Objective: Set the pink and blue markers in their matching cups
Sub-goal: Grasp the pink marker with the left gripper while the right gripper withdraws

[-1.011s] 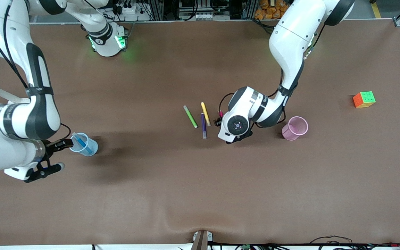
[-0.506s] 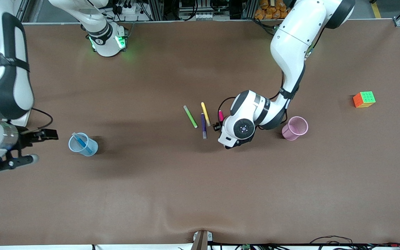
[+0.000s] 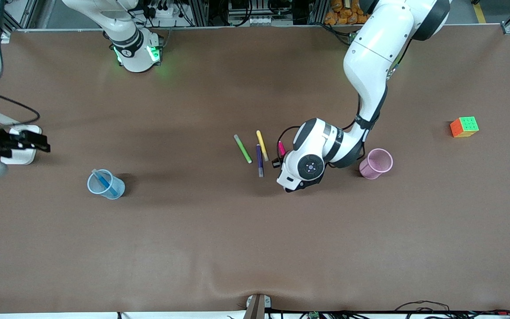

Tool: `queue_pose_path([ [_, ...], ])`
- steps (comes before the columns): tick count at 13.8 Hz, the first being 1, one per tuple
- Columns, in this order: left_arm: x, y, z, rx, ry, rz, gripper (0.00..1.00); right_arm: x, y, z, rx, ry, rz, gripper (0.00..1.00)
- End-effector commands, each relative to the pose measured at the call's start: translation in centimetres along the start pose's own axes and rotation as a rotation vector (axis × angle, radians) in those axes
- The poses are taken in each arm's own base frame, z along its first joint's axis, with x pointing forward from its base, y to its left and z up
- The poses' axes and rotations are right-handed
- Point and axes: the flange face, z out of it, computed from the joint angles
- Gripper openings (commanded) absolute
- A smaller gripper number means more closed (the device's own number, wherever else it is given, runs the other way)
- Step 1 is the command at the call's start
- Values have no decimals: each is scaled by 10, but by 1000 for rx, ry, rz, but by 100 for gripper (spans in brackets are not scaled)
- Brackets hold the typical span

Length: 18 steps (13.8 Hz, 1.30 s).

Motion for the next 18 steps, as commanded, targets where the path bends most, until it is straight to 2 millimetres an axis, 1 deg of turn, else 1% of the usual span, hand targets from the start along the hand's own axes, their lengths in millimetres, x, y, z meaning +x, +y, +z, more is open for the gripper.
queue_pose_path([
  [1, 1, 4, -18, -27, 22, 9, 0, -40, -9, -37, 3, 38, 53, 100],
  [2, 0, 2, -37, -41, 40, -2, 0, -51, -9, -51, 1, 56, 73, 100],
  [3, -2, -3, -64, -54, 63, -4, 0, -59, -11, -60, -1, 67, 78, 100],
  [4, 1, -15, -96, -74, 84, -18, 0, -68, -13, -72, -3, 85, 79, 100],
  [5, -2, -22, -125, -92, 101, -18, 0, -74, -12, -80, -4, 103, 82, 100],
  [6, -4, -34, -154, -103, 125, -22, 0, -78, -11, -85, -2, 113, 83, 100],
  [7, -7, -47, -177, -95, 125, -26, 0, -85, -10, -94, -1, 128, 86, 100],
  [9, -18, -72, -222, -55, 172, -15, 0, -98, -12, -106, 1, 136, 91, 100],
  [10, -21, -88, -238, -17, 189, -15, 0, -104, -14, -110, 1, 133, 91, 100],
  [11, -25, -104, -252, 17, 216, -21, 0, -114, -16, -119, 1, 147, 104, 100],
  [12, -27, -122, -259, 50, 246, -21, 0, -118, -19, -121, 4, 147, 136, 100],
  [13, -27, -139, -264, 94, 280, -8, 0, -116, -20, -119, 1, 144, 144, 100],
  [14, -24, -160, -267, 142, 316, 5, 0, -115, -21, -117, -5, 137, 144, 100],
  [15, -19, -180, -269, 151, 343, -4, 0, -114, -20, -112, -4, 125, 147, 100],
  [17, -13, -214, -260, 108, 391, -34, 0, -117, -17, -114, 1, 125, 152, 100],
  [18, -12, -226, -254, 85, 421, -37, 0, -122, -19, -117, 8, 121, 152, 100],
])
